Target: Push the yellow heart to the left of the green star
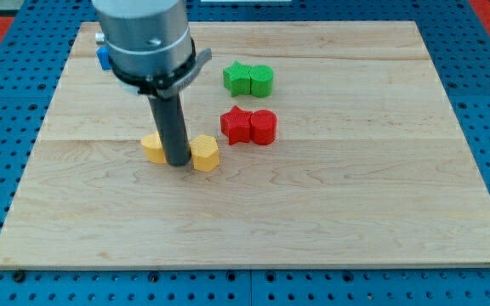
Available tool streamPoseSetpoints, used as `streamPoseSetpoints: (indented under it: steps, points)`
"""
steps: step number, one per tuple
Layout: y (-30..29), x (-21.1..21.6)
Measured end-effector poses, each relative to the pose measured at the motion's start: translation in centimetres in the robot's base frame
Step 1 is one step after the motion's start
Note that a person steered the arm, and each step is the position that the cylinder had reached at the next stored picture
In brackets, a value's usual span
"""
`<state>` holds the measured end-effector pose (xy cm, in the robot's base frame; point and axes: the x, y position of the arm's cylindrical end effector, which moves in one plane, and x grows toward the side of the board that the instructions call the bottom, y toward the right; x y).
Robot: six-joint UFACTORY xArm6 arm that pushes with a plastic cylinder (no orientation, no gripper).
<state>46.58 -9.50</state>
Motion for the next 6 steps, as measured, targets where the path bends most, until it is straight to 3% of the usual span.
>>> streamPoseSetpoints:
  steps: [1, 3, 5, 6]
  points:
    - [-3.1, -2.2]
    - [-7.5, 2.0]
    - [-7.7, -5.7]
    - [-10.9, -6.4]
